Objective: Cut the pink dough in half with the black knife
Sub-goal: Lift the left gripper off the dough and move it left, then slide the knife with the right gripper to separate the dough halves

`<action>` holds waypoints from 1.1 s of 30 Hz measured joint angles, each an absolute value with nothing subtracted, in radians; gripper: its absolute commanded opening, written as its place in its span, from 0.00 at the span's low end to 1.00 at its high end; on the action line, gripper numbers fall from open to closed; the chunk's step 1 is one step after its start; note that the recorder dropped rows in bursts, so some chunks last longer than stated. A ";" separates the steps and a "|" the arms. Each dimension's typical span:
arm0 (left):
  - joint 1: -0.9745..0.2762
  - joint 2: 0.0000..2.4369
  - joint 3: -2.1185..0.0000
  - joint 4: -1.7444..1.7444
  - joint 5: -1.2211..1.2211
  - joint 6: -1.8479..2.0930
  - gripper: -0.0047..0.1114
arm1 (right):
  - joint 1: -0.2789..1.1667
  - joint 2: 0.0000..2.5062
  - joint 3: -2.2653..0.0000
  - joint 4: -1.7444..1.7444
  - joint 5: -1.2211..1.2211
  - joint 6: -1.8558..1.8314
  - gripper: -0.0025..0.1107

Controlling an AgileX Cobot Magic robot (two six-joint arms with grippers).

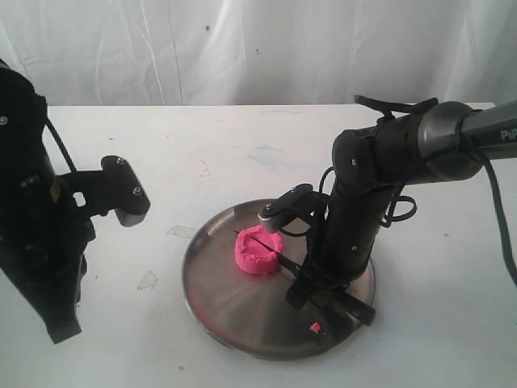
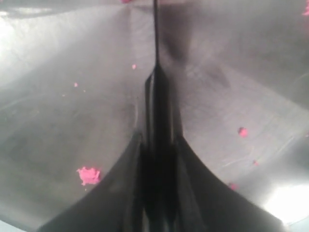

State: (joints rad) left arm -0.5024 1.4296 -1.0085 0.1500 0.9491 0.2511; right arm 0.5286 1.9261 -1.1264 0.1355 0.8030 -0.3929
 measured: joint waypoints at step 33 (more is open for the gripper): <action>-0.502 1.430 -0.959 0.094 0.804 0.191 0.04 | 0.529 1.926 -1.126 0.145 0.828 -0.377 0.02</action>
State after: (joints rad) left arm -0.5024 1.4297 -0.9593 0.0935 0.8042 0.1912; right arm 0.5286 1.9261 -1.1264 0.1451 0.8283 -0.3767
